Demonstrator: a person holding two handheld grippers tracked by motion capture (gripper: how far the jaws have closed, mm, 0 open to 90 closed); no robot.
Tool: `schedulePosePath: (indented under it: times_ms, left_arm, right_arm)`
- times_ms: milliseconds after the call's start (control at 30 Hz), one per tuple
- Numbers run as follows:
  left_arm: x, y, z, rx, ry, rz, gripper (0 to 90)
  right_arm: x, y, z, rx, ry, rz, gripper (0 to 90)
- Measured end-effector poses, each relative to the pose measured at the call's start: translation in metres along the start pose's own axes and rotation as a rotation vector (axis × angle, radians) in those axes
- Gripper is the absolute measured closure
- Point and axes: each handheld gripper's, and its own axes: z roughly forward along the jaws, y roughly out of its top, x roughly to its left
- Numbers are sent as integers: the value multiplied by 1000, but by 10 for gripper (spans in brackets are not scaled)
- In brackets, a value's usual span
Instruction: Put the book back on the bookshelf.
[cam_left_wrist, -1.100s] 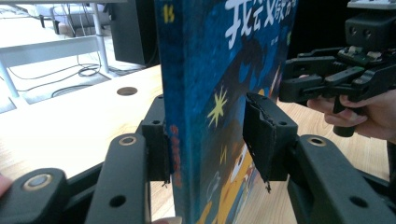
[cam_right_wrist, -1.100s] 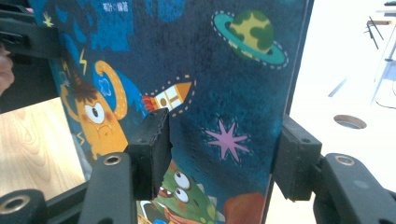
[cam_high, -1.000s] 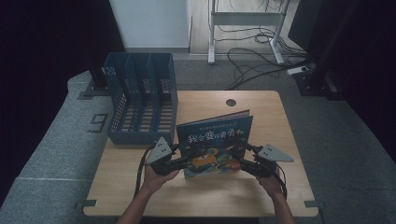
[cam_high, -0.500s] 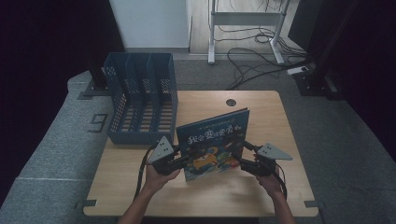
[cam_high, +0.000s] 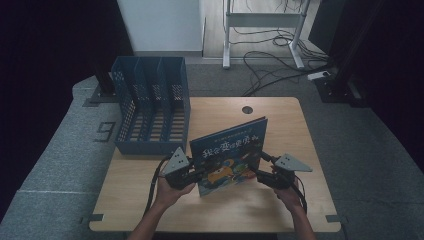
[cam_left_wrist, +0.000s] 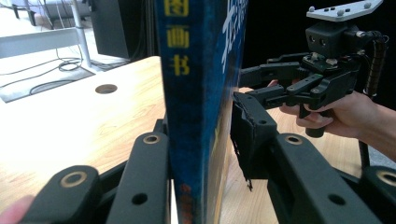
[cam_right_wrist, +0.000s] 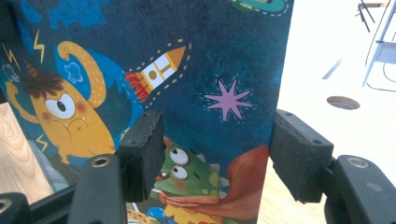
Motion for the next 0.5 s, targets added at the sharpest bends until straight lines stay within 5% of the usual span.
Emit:
schedulePosePath:
  times_ms: [500]
  left_arm:
    - [4, 3, 3, -38, -16, -48, 616]
  right_arm:
    - [0, -1, -1, -5, 4, -5, 378]
